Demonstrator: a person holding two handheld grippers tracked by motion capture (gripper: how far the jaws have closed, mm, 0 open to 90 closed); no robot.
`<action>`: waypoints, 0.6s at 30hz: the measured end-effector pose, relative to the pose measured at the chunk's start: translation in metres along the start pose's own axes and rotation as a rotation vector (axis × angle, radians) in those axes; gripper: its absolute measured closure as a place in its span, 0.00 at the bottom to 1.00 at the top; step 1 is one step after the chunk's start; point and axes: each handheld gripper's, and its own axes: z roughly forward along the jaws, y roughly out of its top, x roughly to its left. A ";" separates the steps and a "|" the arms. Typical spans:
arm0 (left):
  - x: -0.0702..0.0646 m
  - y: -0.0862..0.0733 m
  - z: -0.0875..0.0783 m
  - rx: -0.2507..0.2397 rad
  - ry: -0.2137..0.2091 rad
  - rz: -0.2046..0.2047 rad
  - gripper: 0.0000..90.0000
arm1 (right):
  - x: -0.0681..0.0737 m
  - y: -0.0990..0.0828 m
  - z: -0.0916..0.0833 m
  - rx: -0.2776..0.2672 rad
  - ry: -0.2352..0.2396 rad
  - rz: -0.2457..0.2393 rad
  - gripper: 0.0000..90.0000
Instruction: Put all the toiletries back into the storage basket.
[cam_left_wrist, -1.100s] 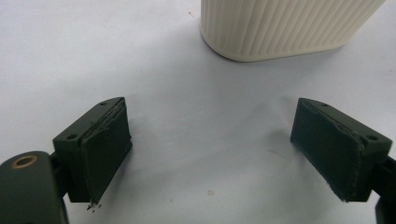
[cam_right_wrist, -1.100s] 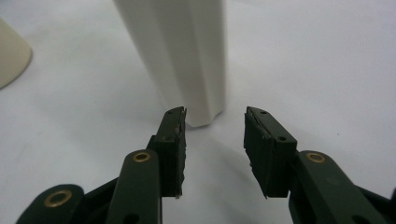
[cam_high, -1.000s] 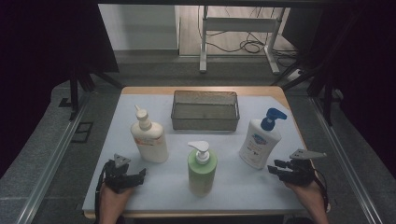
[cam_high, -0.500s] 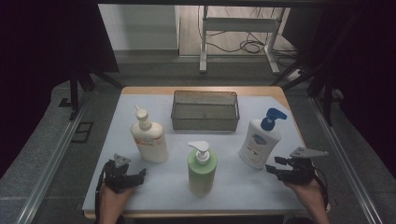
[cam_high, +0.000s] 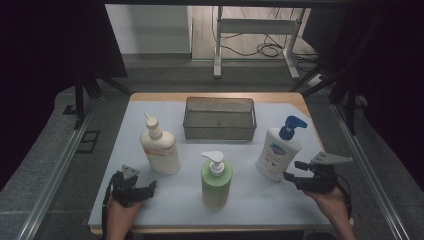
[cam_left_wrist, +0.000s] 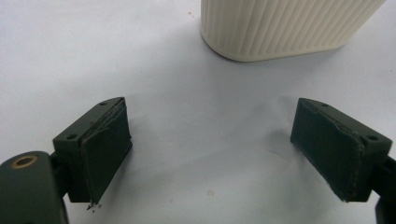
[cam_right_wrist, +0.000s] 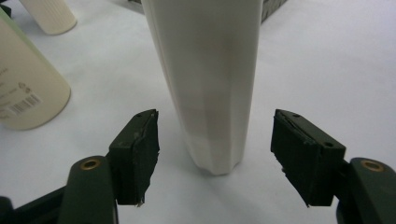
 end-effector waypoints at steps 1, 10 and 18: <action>0.000 0.000 0.000 0.000 0.000 0.000 0.13 | 0.000 0.002 -0.001 -0.005 0.000 -0.001 0.35; 0.000 0.000 0.000 0.000 0.000 0.000 0.13 | 0.002 0.018 -0.003 -0.018 0.002 -0.021 0.32; 0.000 0.000 0.000 0.000 0.000 0.000 0.13 | 0.005 0.028 0.000 -0.022 0.003 -0.038 0.28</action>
